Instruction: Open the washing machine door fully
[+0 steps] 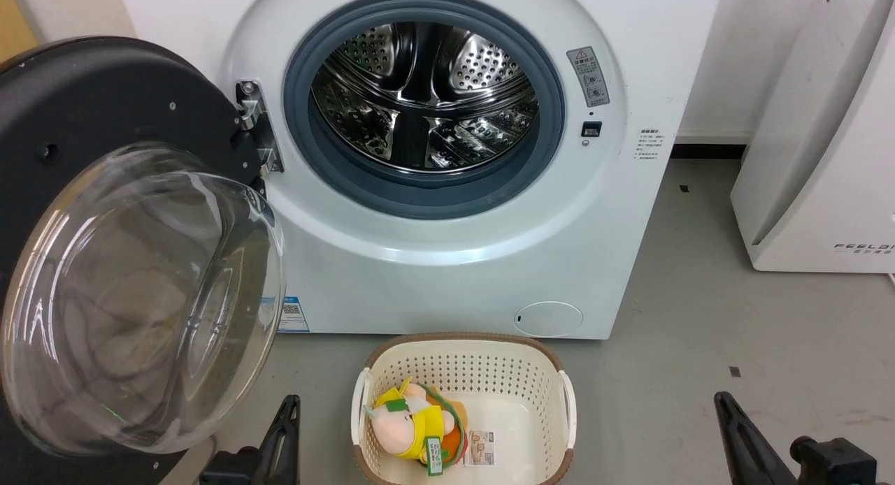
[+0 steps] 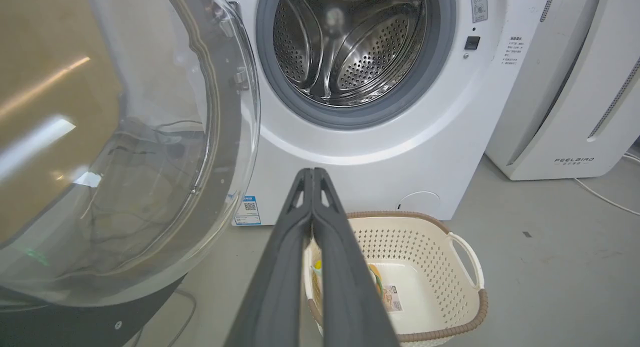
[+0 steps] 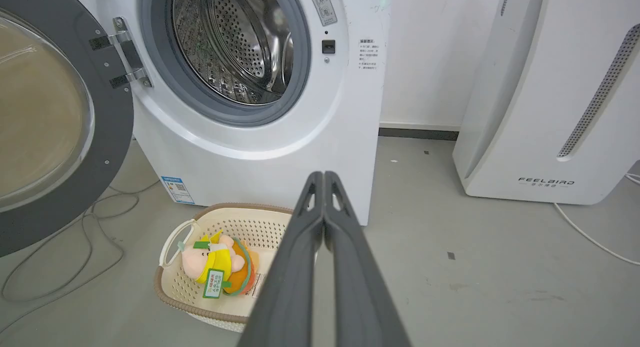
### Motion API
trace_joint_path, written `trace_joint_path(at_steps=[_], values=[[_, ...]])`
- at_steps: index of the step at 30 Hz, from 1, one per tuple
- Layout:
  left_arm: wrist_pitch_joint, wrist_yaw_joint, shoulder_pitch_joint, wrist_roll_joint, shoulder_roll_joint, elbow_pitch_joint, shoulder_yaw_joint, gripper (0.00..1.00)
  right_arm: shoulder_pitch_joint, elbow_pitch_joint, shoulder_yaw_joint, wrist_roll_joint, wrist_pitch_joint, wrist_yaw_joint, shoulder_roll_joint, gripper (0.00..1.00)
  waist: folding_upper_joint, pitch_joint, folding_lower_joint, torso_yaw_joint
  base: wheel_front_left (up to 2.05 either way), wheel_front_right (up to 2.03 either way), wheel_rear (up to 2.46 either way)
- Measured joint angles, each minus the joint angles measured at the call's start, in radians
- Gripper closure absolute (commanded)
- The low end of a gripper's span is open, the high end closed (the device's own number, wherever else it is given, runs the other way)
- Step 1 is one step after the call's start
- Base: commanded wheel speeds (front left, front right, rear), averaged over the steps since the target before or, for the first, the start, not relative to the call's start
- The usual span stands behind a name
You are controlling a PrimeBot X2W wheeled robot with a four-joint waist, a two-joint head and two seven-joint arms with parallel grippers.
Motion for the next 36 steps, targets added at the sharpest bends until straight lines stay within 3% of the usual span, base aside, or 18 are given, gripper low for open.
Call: trace_joint_path(at_steps=[36], values=[[0.061,-0.037,-0.021,0.053,-0.033,-0.025,0.058,1.0,-0.043,0.017,0.01,-0.024,0.01,0.0,0.0,1.0,0.0,0.014,0.0,-0.009,0.0,0.0,0.0]])
